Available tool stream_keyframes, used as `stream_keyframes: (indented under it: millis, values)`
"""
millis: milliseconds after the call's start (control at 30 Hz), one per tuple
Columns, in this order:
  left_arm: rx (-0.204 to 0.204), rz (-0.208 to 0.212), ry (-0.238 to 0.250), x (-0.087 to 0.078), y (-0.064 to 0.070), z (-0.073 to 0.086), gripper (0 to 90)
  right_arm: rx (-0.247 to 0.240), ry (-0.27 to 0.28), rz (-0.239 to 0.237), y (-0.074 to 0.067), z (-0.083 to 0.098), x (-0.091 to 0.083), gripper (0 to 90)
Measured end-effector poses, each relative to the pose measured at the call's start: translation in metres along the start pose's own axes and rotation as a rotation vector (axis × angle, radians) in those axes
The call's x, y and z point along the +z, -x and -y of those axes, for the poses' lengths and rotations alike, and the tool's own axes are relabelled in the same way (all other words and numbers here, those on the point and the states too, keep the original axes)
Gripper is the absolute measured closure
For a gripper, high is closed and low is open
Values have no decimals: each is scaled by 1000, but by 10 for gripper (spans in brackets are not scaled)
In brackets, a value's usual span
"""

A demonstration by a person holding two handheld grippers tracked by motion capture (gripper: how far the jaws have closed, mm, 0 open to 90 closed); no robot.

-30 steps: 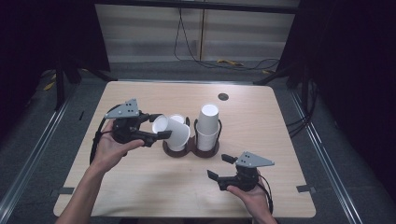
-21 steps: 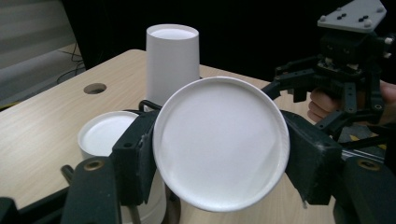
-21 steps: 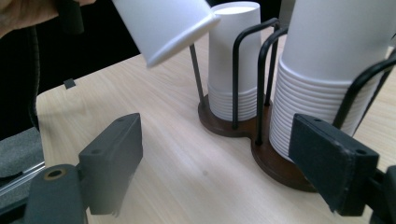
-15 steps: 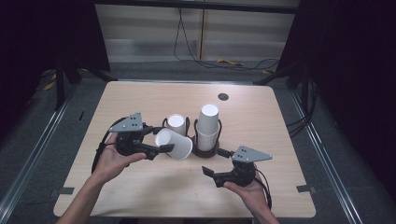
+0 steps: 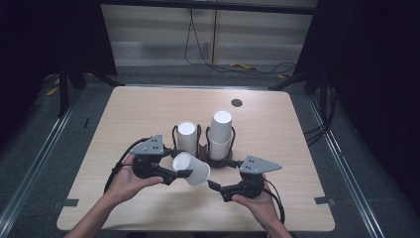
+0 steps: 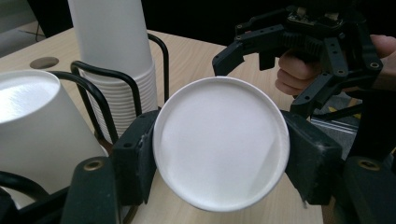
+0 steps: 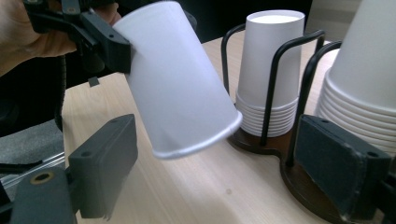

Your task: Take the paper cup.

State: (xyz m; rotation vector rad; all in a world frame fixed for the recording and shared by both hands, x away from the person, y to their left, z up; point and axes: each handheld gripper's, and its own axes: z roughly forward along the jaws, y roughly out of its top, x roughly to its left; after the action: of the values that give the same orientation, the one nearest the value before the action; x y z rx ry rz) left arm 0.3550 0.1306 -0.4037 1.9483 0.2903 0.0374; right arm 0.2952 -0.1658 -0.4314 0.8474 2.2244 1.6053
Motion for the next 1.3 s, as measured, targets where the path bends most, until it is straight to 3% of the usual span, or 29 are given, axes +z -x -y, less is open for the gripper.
stream_keyframes:
  millis: [367, 567, 800, 1300]
  values:
    - [-56, 48, 32, -2, 5, 8, 342, -18, -12, -58, -6, 9, 12, 136]
    - [-51, 53, 17, -2, 7, 11, 342, -35, -23, -103, -10, 11, 17, 137]
    - [-70, 60, 18, 4, 10, 14, 343, -47, -32, -115, -13, 12, 24, 138]
    - [-62, 103, 31, 10, 19, 6, 344, -78, -57, -152, -19, 15, 35, 138]
